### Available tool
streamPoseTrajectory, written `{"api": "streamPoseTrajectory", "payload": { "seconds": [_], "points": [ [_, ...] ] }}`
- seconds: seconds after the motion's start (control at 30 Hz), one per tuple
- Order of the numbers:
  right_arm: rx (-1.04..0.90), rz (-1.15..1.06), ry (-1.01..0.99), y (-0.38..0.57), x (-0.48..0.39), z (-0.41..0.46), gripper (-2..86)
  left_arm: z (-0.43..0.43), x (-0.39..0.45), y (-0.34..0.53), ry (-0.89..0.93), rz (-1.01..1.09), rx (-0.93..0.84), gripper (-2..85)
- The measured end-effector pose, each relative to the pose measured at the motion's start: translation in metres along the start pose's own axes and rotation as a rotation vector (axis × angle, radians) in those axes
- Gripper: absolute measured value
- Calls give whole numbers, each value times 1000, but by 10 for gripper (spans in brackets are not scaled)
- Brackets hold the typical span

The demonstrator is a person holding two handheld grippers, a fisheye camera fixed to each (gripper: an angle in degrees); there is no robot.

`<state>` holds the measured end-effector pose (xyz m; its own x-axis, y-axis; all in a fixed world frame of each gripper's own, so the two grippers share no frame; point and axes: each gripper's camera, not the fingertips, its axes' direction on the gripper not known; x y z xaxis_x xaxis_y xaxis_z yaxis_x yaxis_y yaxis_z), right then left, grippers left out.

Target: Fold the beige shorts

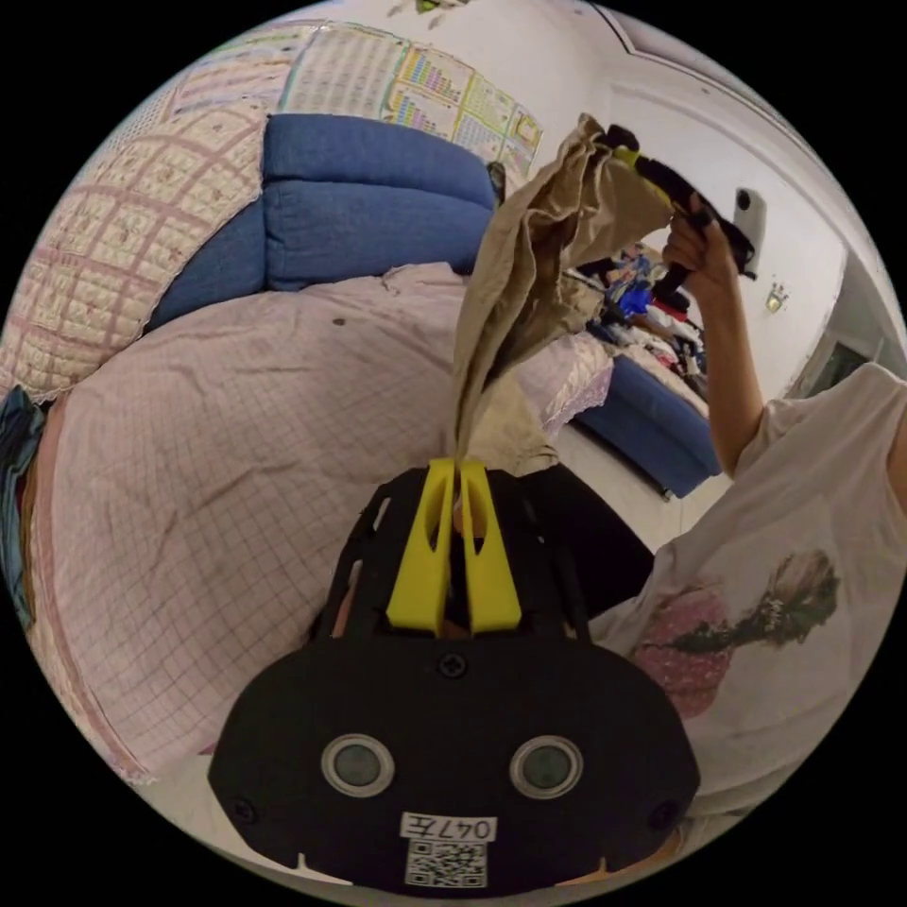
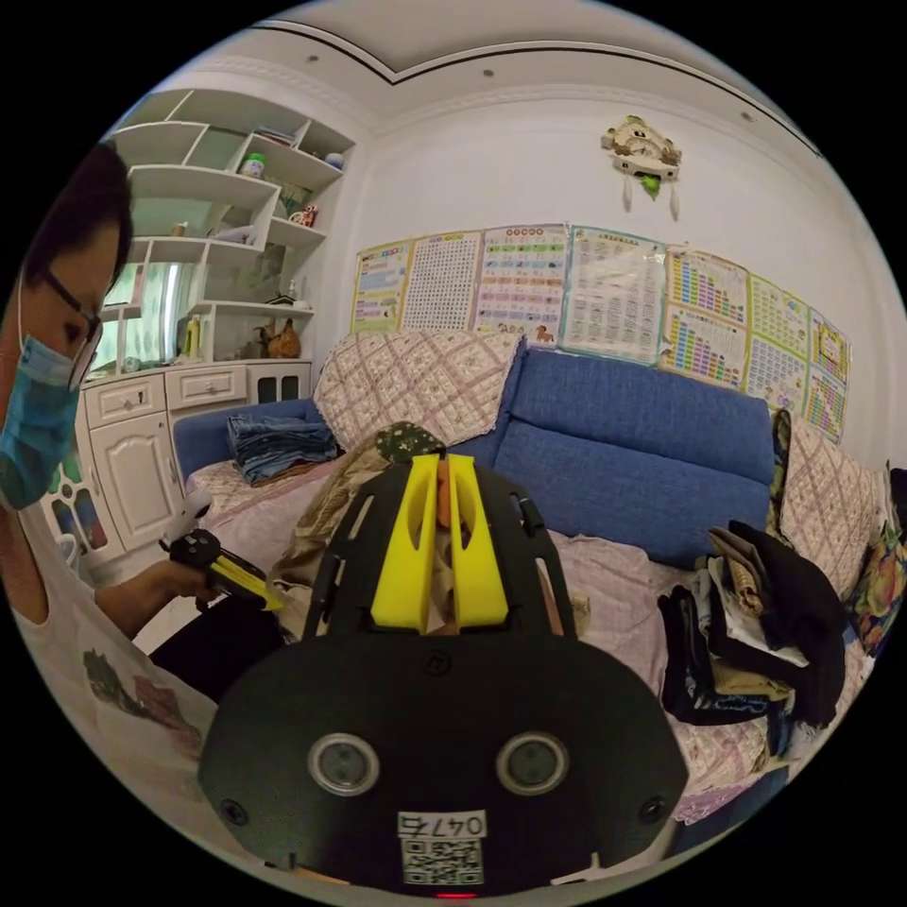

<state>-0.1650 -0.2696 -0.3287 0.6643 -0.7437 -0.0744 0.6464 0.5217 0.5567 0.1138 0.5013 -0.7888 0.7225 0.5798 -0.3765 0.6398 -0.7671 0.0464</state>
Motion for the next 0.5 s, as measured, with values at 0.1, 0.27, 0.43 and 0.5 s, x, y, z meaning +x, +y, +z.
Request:
{"api": "streamPoseTrajectory", "payload": {
  "seconds": [0.1, 0.27, 0.43, 0.5],
  "points": [
    [12, 16, 4, 4, 17, -4, 1, -30, 1, 0, -3, 6, 108, -8],
    [41, 46, -88, 11, 42, -5, 2, -110, 2, 6, -103, -34, 397, -9],
    [24, 68, -229, 15, 62, 25, 1, -167, 16, -14, -287, 16, 548, -9],
    [-32, 81, -261, 20, 70, 55, 1, -172, 20, -32, -402, 63, 541, -8]
  ]
}}
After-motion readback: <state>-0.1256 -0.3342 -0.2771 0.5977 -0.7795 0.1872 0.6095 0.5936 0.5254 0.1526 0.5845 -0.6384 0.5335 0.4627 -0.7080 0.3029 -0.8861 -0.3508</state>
